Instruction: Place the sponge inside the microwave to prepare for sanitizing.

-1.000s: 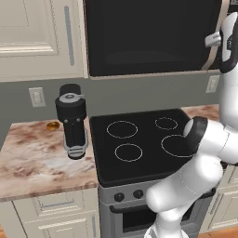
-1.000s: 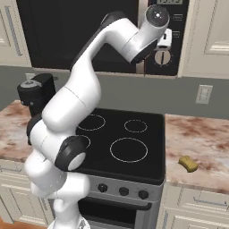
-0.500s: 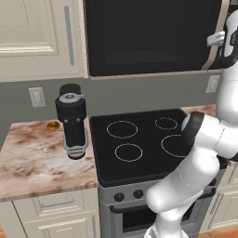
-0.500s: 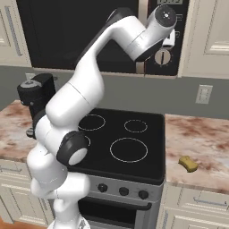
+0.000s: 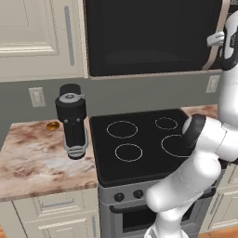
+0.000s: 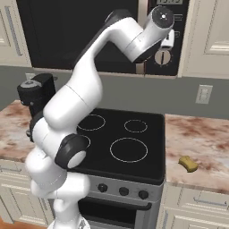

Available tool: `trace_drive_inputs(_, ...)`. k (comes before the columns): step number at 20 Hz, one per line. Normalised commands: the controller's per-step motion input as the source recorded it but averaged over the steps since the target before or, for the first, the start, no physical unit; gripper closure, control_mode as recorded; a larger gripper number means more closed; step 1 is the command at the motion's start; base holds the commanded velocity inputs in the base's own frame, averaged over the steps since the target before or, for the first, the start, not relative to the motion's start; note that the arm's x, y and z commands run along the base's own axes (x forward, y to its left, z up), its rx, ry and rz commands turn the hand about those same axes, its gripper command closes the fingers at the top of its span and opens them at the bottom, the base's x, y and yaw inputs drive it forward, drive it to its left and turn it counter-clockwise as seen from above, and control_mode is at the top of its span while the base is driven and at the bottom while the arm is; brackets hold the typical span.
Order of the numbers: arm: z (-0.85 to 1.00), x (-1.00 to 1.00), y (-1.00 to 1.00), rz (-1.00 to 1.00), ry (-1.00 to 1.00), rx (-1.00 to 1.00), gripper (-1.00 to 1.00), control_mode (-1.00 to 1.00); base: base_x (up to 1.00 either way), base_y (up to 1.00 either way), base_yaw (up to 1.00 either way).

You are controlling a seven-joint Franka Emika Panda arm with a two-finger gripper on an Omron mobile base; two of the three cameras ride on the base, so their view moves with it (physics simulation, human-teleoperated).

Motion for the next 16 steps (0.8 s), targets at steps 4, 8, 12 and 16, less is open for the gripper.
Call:
trace_drive_inputs(4, 0.0, -0.71, 0.23, -0.2, -0.02, 0.0, 1.0, -1.0, 0.0, 0.0, 0.0)
trace_drive_inputs(8, 0.0, -1.0, 0.15, -0.18, -0.03, 0.0, 1.0, -1.0, 0.0, 0.0, 0.0)
trace_drive_inputs(12, 0.0, -0.77, 0.15, -0.15, -0.02, -0.01, 1.0, -1.0, 0.0, 0.0, 0.0)
trace_drive_inputs(16, 0.0, -0.61, 0.28, -0.25, 0.0, -0.02, 1.0, -1.0, 0.0, 0.0, 0.0)
